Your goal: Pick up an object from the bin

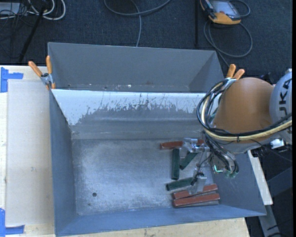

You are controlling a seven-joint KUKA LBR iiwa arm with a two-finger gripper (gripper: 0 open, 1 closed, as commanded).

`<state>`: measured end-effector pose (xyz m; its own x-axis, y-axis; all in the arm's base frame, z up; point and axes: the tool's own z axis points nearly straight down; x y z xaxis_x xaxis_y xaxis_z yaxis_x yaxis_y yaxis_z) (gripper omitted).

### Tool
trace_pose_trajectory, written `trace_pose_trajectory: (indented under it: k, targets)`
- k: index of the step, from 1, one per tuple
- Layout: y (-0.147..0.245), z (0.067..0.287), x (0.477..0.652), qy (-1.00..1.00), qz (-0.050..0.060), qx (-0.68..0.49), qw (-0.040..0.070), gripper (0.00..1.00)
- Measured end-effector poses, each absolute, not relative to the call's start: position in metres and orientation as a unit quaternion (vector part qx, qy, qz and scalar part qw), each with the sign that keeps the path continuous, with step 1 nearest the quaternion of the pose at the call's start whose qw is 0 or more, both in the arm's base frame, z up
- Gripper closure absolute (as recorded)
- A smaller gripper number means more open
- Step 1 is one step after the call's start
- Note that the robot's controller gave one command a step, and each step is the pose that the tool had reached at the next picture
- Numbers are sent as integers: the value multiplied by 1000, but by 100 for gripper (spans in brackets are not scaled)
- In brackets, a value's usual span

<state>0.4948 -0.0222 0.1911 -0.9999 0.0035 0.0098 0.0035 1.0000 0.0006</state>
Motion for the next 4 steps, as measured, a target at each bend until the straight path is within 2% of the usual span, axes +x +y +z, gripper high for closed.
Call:
trace_pose_trajectory:
  k: [1,2,4]
  targets:
    - [-101,68,532,-999,-1,41,0,0]
    - [-112,70,574,-978,0,207,-1,0]
    - [-112,70,574,-979,-1,203,-1,0]
